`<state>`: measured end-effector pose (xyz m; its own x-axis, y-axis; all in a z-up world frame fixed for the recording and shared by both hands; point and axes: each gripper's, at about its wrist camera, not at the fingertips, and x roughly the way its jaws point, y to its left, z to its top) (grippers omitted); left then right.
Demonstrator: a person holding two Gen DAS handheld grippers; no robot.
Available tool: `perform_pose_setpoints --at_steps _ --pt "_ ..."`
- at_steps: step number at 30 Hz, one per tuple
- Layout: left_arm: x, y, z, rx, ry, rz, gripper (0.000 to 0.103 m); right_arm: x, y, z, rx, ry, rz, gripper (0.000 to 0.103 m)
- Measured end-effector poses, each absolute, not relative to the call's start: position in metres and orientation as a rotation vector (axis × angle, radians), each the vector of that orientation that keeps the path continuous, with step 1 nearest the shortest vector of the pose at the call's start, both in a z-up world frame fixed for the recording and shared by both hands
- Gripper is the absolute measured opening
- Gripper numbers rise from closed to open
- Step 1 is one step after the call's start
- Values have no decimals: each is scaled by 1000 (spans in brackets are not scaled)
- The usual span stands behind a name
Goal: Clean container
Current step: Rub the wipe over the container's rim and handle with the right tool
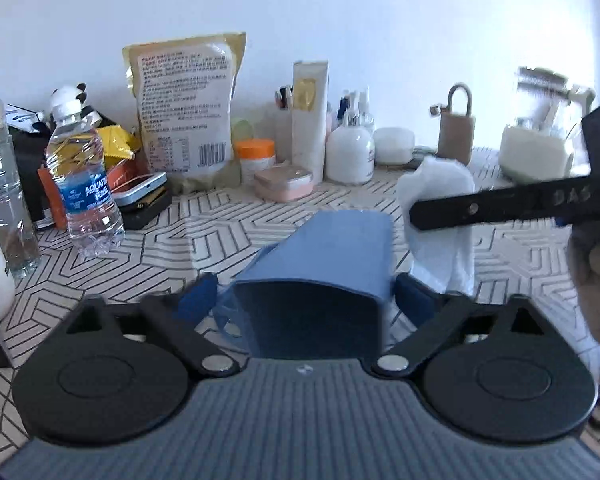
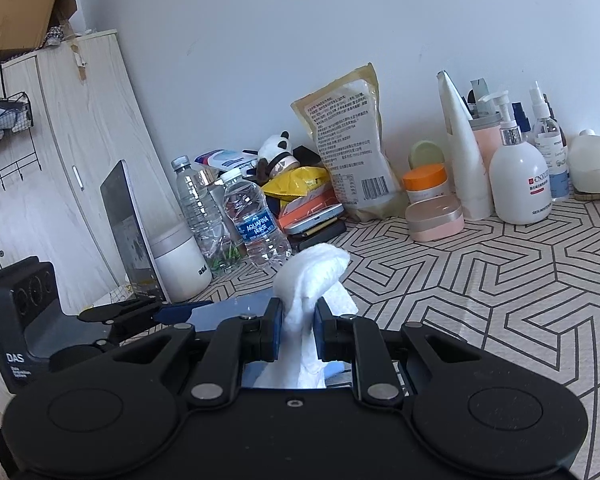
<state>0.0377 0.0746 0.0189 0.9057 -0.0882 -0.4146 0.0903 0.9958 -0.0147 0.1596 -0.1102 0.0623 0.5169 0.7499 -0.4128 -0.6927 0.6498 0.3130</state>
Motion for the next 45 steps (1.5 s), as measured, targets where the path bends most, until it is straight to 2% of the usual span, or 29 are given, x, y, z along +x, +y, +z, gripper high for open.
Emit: perform_pose_setpoints --at_steps 12,18,26,27,36,45 --pt "25 49 18 92 419 -212 80 153 -113 68 113 502 868 22" --pt "24 47 17 93 411 -216 81 145 -98 67 21 504 910 22" --pt "23 45 17 105 413 -208 82 140 -92 66 50 544 1052 22" --pt "23 45 17 105 413 -208 82 140 -92 66 45 543 1047 18" --pt "22 40 17 108 413 -200 82 140 -93 69 -58 494 884 18" --pt "20 37 17 121 412 -189 82 127 -78 70 -96 506 1064 18"
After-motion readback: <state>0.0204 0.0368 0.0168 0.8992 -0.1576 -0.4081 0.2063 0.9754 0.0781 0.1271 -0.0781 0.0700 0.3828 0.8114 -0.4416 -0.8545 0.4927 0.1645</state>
